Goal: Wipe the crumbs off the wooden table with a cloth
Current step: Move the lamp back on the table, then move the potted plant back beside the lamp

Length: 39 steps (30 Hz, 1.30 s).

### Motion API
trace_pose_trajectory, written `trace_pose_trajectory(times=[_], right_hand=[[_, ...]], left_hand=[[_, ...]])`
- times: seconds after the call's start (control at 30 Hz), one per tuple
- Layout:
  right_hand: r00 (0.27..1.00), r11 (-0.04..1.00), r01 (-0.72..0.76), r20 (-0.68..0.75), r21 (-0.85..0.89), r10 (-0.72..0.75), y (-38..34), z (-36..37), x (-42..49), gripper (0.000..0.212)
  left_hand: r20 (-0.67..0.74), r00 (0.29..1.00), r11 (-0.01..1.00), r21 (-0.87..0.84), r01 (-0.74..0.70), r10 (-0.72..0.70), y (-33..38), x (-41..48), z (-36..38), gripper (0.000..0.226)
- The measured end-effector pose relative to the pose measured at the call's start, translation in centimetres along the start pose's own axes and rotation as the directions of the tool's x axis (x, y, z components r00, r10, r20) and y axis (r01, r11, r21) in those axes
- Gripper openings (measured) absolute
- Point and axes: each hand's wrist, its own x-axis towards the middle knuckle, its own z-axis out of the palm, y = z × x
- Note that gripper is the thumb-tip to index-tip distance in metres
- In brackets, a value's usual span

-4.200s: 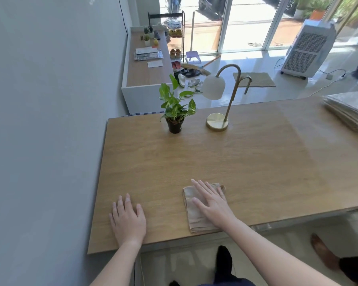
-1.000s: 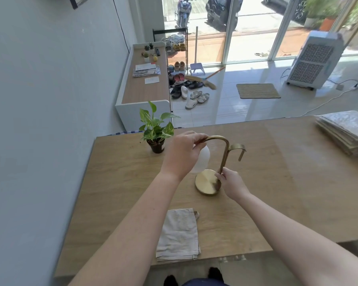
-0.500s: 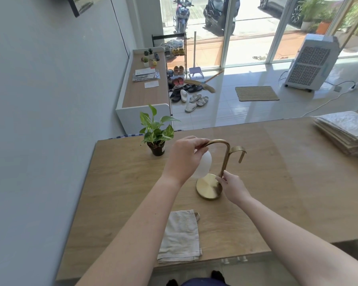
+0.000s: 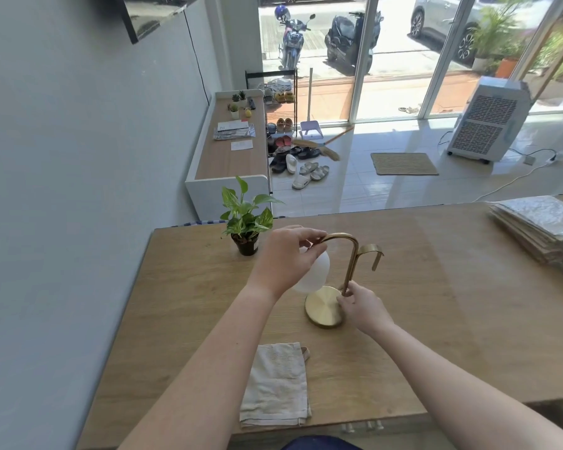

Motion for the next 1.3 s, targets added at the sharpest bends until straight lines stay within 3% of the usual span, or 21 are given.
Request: trace_pose_trajectory(times=[0.07,0.17,0.37,0.5,0.57,0.73,0.83,1.1,1.3], right_hand=[[0.996,0.992,-0.032,-0.088,-0.123,0.021,-0.1,-0.1,-0.6,0.02],[0.984,0.994,-0.04,-0.175,-0.102,0.022,-0.5,0.2,-2.2,0.026],[0.981,0.982,0.189,-0.034,0.013,-0.189,-3.0,2.7,-2.1,0.016],[0.986,0.964,0.155,0.031,0.216,-0.165,-6.4,5.6,-0.2,0.019],[0.993,0.917,0.08,0.051,0.391,-0.109,-8.1,7.1,0.8,0.007],[0.995,0.791,0.058,0.03,0.608,-0.096,-13.5,10.6,4.9,0.022],[1.0,0.735,-0.024,0.027,0.678,0.008,-16.0,11.8,7.7,0.033],[0.977,0.51,-0.125,0.016,0.851,0.213,-19.2,15.6,14.0,0.043],[0.953,0.394,-0.142,0.018,0.908,0.302,-18.9,17.2,16.8,0.035]], left_hand=[[-0.048,0.999,0.999,-0.027,0.024,-0.025,-0.6,-0.2,-0.4,0.026],[-0.16,0.98,0.992,-0.072,0.105,-0.115,-2.5,-1.1,-1.6,0.027],[-0.286,0.866,0.905,-0.248,0.345,-0.409,-8.9,-3.6,-3.6,0.031],[-0.201,0.786,0.781,-0.402,0.479,-0.585,-14.0,-5.2,-4.4,0.046],[-0.147,0.763,0.736,-0.431,0.523,-0.629,-16.1,-5.5,-4.9,0.052],[-0.002,0.709,0.614,-0.501,0.61,-0.705,-21.1,-4.3,-6.5,0.073],[0.072,0.717,0.592,-0.51,0.624,-0.694,-23.5,-2.9,-7.0,0.08],[0.207,0.678,0.477,-0.568,0.671,-0.706,-28.0,1.7,-6.1,0.071],[0.28,0.659,0.413,-0.595,0.69,-0.698,-29.0,3.9,-4.9,0.079]])
